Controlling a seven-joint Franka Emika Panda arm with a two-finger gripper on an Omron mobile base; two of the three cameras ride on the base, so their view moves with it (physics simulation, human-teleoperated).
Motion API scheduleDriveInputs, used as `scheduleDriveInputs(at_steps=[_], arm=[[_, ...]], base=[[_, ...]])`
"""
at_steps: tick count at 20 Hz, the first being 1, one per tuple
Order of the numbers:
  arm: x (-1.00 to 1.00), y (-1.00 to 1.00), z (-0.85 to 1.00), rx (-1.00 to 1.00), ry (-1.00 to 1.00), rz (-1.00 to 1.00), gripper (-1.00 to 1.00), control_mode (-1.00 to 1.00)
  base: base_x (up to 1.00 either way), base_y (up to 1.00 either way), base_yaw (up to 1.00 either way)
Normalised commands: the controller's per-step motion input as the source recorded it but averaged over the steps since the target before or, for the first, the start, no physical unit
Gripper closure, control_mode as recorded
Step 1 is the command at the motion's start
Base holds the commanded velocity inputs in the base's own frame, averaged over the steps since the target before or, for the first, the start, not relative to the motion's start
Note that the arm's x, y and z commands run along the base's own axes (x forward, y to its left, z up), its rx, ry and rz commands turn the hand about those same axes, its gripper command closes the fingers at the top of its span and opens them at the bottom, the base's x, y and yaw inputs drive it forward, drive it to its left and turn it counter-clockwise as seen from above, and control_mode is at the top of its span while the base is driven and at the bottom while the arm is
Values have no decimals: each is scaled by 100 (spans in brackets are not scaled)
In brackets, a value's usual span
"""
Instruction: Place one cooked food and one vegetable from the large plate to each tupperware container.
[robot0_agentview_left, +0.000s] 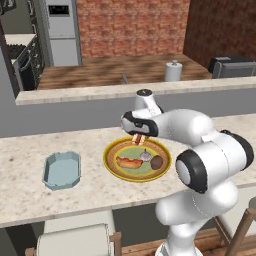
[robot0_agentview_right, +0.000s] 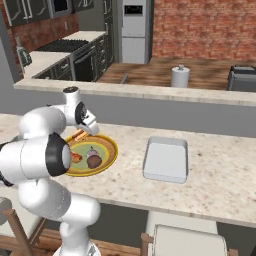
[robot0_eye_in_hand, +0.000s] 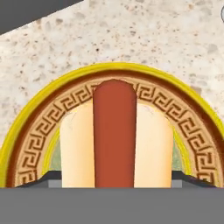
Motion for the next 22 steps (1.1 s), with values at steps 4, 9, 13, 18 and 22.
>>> scheduleDriveInputs(at_steps=[4, 9, 13, 18, 22], arm=[[-51, 6, 100, -19, 5, 0, 100, -100], [-26, 13, 85, -20, 10, 0, 100, -100], [0, 20, 44, -18, 16, 0, 100, -100], [24, 89, -1, -2, 21, 14, 100, -100], [4, 83, -36, 2, 32, 32, 100, -100]], base=[[0, 0, 0], [0, 0, 0], [0, 0, 0], [0, 0, 0], [0, 0, 0]])
